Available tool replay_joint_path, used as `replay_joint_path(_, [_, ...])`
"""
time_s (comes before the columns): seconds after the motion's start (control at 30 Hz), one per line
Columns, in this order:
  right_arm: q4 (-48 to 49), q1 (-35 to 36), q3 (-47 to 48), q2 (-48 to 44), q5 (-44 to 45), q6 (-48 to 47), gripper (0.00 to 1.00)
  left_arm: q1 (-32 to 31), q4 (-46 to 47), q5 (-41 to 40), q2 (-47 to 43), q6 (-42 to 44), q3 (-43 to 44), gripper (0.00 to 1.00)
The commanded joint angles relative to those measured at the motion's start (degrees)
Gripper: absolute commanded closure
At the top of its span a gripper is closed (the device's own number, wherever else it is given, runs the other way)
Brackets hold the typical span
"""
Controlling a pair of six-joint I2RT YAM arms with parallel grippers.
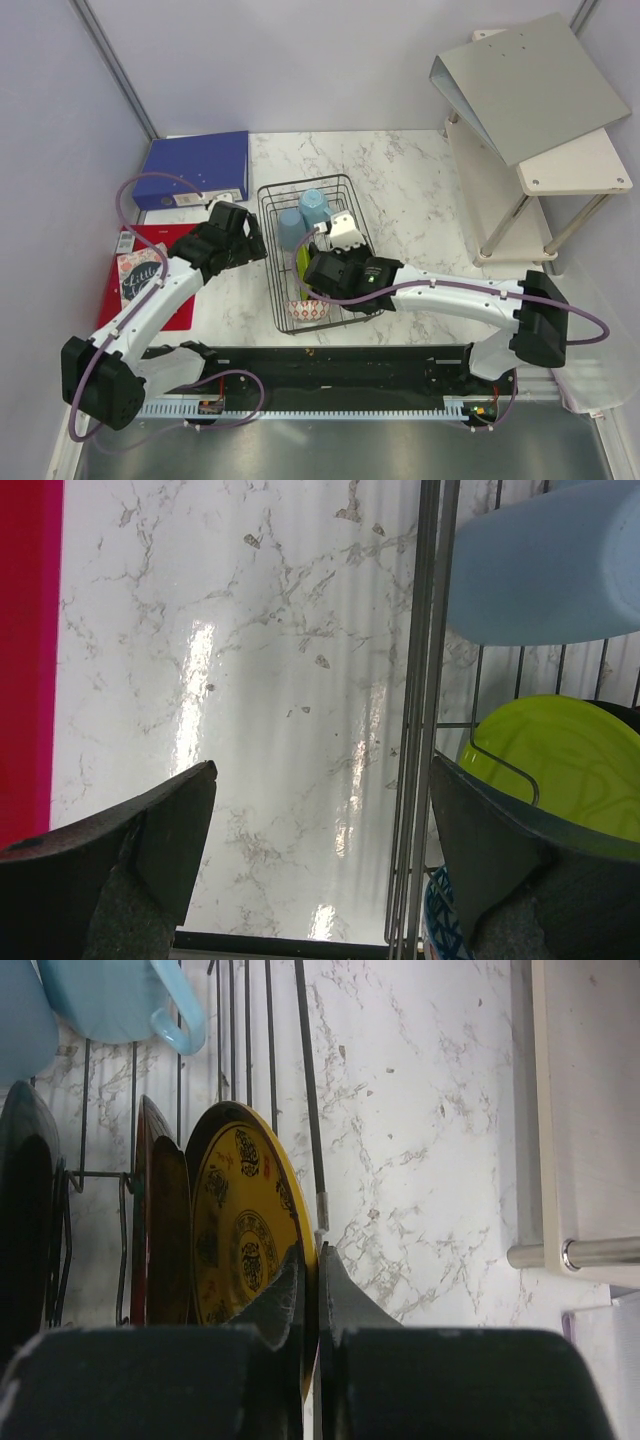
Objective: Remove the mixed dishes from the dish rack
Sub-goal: Pick up the plate from the dish rack.
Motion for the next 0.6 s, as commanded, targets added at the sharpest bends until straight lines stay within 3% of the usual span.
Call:
replay_joint_path(0.0, [1.6, 0.6, 5.6, -6.2, 1.1, -0.9, 1.00, -0.2, -0.1, -1.7, 0.9, -0.3, 2.2, 0.06])
replay_joint_path(0.27, [1.2, -1.1, 8.0, -15.0, 3.1, -1.2, 1.00, -0.2, -0.2, -0.7, 0.9, -1.2, 3.6, 0.06])
replay_joint_path(0.37, [2.5, -6.1, 6.1, -18.9, 0.8, 1.2, 1.00, -0.2, -0.3, -0.3, 1.0, -1.5, 3.8, 0.06])
replay_joint_path(0.57, [10.7, -21.3, -5.2, -27.8, -14.2, 8.7, 1.00, -0.2, -0.1, 0.2, 0.9, -1.7, 3.2, 0.06])
